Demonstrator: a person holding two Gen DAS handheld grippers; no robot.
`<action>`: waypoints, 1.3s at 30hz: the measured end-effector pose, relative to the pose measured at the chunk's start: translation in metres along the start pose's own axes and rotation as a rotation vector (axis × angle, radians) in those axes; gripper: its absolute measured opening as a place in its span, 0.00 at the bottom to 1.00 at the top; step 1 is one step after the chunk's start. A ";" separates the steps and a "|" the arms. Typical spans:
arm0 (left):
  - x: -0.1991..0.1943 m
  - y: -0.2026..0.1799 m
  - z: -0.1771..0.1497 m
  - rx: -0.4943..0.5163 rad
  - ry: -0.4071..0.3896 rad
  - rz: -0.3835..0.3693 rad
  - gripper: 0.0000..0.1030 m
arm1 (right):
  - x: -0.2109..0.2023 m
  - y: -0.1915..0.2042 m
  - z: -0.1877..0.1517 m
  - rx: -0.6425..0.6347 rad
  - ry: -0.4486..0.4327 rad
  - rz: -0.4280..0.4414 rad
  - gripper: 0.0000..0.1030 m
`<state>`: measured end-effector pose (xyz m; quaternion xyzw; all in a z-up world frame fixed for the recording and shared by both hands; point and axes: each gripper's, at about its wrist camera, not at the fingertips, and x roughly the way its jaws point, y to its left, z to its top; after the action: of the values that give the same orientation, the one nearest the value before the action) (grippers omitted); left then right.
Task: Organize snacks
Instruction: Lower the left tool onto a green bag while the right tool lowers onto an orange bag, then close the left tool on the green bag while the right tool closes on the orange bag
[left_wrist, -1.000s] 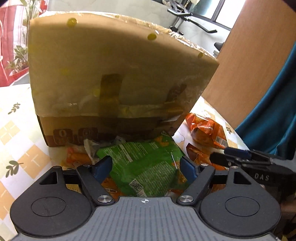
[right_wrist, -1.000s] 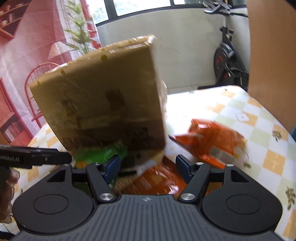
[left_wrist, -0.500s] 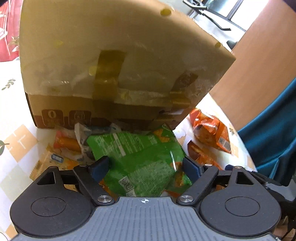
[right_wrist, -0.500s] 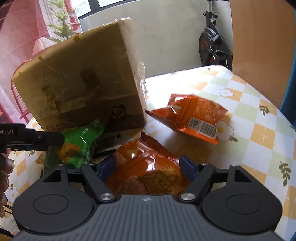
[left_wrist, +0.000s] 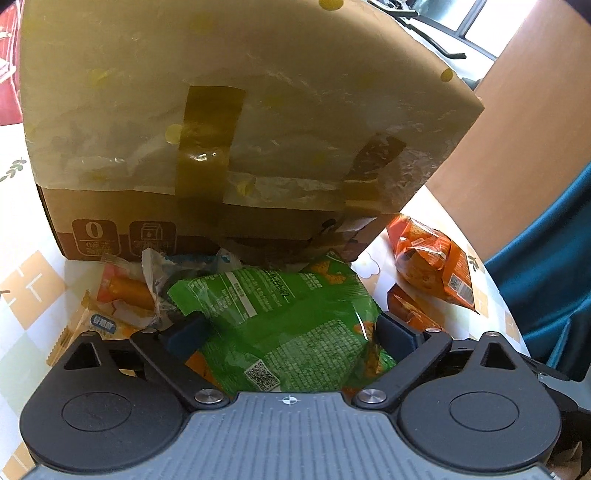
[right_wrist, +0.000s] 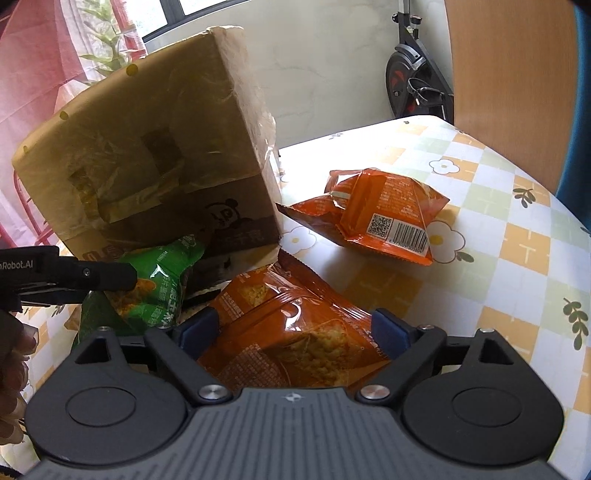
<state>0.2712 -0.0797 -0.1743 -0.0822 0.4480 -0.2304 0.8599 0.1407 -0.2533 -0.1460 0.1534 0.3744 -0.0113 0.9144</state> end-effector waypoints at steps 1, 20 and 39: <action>0.000 0.001 0.000 -0.003 0.000 -0.002 0.96 | 0.001 0.000 0.000 0.000 -0.001 -0.002 0.90; -0.025 0.009 0.000 0.016 -0.058 -0.040 0.76 | -0.010 -0.006 0.000 0.087 0.015 -0.036 0.91; -0.054 0.019 -0.001 0.020 -0.106 0.003 0.76 | 0.020 -0.001 0.004 0.127 0.062 -0.008 1.00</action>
<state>0.2502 -0.0375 -0.1423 -0.0852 0.3998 -0.2290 0.8834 0.1577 -0.2534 -0.1576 0.2098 0.4017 -0.0339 0.8908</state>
